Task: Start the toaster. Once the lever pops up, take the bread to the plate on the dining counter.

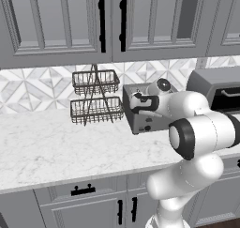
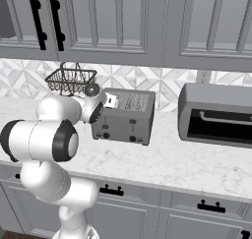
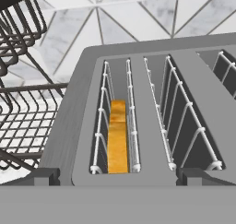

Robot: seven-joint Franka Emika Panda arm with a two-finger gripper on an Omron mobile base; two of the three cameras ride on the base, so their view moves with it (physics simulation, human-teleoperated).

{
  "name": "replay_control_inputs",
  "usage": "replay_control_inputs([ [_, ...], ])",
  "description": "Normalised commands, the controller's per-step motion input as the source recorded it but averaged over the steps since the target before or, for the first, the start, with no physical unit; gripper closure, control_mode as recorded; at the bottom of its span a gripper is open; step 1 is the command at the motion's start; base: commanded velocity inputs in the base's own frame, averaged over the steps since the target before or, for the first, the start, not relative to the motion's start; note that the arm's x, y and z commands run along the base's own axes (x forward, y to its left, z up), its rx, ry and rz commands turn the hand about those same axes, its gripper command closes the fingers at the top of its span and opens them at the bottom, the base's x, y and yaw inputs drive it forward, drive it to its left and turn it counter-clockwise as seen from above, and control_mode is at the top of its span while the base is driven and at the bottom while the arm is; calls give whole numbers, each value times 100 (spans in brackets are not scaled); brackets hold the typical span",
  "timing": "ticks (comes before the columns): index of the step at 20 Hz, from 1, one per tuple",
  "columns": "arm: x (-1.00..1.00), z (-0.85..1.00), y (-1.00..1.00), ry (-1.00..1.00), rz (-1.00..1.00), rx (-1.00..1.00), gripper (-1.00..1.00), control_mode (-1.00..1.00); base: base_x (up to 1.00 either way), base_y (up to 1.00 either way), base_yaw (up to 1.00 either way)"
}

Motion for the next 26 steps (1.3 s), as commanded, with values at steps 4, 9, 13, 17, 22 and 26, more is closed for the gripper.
replay_control_inputs([
  [4,0,0,0,0,0,0,-100,-100,0,0,0],
  [9,0,0,0,0,0,0,-100,-100,0,0,0],
  [13,0,0,0,0,0,0,-100,-100,0,0,0],
  [17,0,0,0,0,0,0,-100,-100,0,0,0],
  [22,0,0,0,0,0,0,-100,-100,0,0,0],
  [26,0,0,0,0,0,0,-100,-100,0,0,0],
])
